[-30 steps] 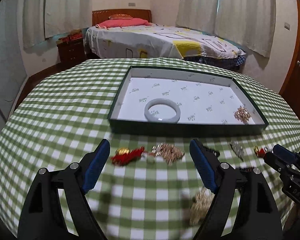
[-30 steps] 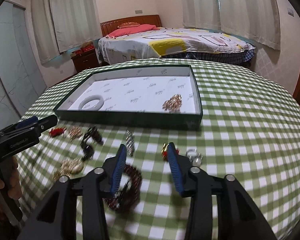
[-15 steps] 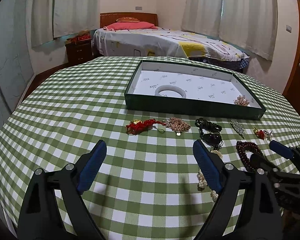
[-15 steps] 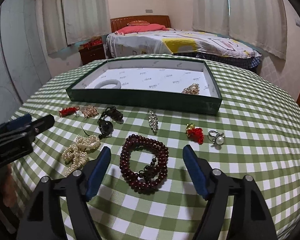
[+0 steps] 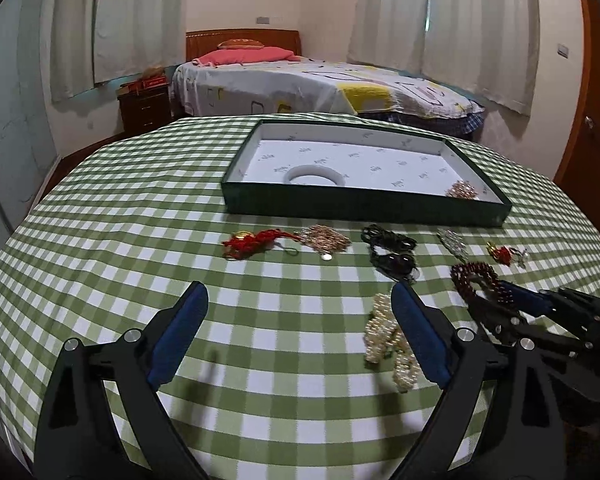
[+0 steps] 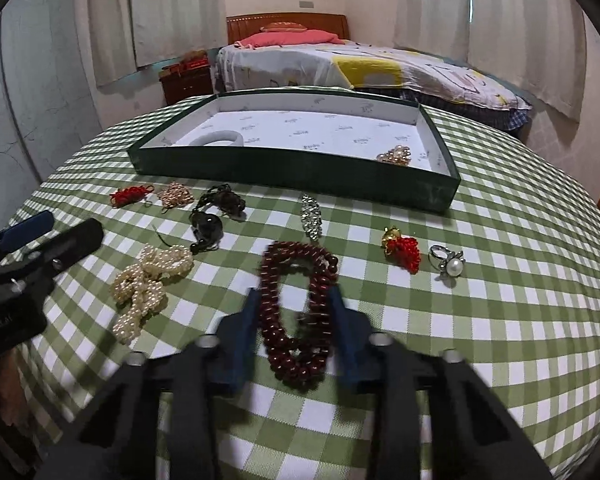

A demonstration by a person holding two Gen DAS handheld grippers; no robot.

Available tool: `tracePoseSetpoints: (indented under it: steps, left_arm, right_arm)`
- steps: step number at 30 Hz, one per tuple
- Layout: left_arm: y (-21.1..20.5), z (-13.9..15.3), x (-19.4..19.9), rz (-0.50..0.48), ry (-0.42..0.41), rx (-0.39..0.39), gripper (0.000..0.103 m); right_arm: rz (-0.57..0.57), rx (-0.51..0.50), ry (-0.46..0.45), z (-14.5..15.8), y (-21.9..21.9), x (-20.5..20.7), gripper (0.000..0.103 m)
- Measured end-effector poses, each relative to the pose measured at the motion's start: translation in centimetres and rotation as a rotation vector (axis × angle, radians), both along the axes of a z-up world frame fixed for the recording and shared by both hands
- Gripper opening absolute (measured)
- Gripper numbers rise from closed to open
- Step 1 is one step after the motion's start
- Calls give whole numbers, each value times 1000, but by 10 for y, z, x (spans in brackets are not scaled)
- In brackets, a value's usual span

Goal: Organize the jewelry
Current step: 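Grasp the dark red bead bracelet with the right tool, then grasp the pearl cluster necklace with the left tool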

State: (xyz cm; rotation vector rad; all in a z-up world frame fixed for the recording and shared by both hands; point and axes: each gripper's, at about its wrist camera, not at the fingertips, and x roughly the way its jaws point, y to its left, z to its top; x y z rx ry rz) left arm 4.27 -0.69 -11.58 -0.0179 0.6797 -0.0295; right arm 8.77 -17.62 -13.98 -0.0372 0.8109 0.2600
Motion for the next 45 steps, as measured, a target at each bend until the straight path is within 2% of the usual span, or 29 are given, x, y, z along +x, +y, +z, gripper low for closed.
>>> tracePoseSetpoints:
  steps: [8, 12, 14, 18, 20, 22, 27, 31, 36, 45]
  left_arm:
    - [-25, -7, 3, -74, 17, 28, 91]
    - [-32, -15, 9, -86, 60, 24, 89]
    - [-34, -20, 12, -94, 84, 27, 79]
    - [-35, -27, 16, -108, 119, 15, 68]
    - [-34, -27, 15, -119, 117, 3, 63]
    - [-33, -27, 13, -142, 116, -17, 52]
    - [-36, -27, 11, -190, 113, -49, 32]
    - [-38, -25, 9, -195, 104, -45, 22]
    - [-33, -24, 8, -197, 103, -73, 19]
    - [-32, -15, 2, -201, 72, -64, 16]
  right_arm:
    - [-29, 48, -30, 9, -20, -9, 21]
    - [-50, 65, -33, 8, -30, -11, 21]
    - [-56, 76, -28, 7, -33, -10, 21]
    - [-59, 89, -24, 6, -35, -9, 21]
    - [-57, 90, -23, 5, -35, -9, 21]
    - [-56, 89, -22, 5, -35, -8, 21]
    - [-57, 90, -22, 5, -35, -8, 21]
    - [-55, 87, -23, 5, -34, -8, 21]
    - [-55, 88, -22, 5, -34, -8, 21]
    - [-56, 88, -26, 7, -34, -9, 21]
